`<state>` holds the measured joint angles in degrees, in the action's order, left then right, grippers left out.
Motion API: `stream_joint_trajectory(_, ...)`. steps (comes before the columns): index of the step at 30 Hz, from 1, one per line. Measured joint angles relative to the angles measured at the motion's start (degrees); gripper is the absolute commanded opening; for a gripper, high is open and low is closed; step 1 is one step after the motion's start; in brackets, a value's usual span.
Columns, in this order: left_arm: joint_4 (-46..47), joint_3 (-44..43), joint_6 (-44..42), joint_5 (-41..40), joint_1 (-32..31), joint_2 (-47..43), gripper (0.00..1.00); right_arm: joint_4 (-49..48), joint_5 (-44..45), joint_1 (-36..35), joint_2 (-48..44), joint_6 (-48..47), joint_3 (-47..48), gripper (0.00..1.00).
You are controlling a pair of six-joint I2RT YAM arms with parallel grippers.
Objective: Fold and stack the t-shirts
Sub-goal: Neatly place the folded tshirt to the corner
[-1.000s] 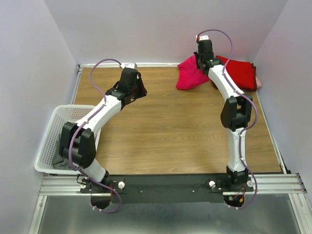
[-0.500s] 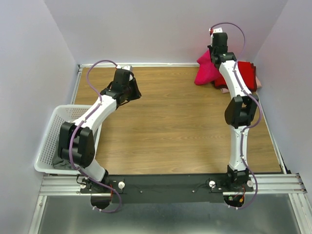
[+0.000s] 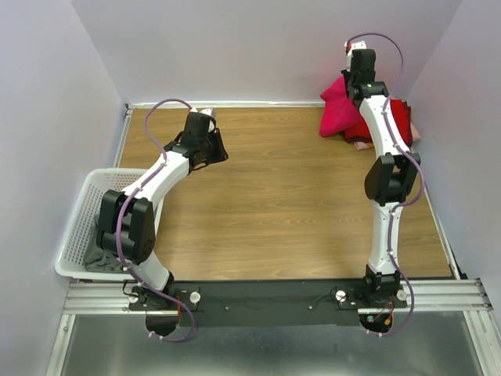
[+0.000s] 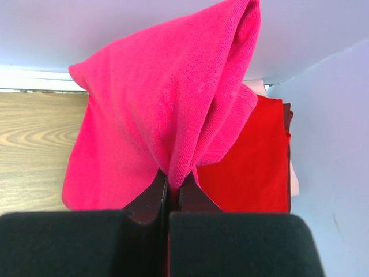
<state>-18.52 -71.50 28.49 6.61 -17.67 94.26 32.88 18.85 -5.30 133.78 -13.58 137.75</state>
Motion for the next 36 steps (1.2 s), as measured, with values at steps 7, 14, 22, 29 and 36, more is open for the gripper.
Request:
stream_joint_trajectory(7,0.0,0.0,0.0,0.3,0.0,0.0,0.33,0.2,-0.7,1.4,-0.5,0.1,0.1,0.01)
stream_joint_trajectory(14,0.4,0.1,0.0,0.7,0.0,0.0,0.33,0.4,-1.8,2.1,-1.8,0.5,1.1,0.01)
stream_joint_trajectory(22,0.6,0.5,0.0,0.8,0.0,0.0,0.32,0.4,-2.4,2.6,-3.7,0.8,1.7,0.01)
stream_joint_trajectory(29,0.9,0.8,0.0,1.0,0.0,0.1,0.32,0.4,-3.1,4.0,-5.0,1.6,1.7,0.01)
stream_joint_trajectory(36,0.9,0.8,0.0,1.0,0.0,0.4,0.32,0.3,-4.3,6.5,-5.1,2.7,0.9,0.01)
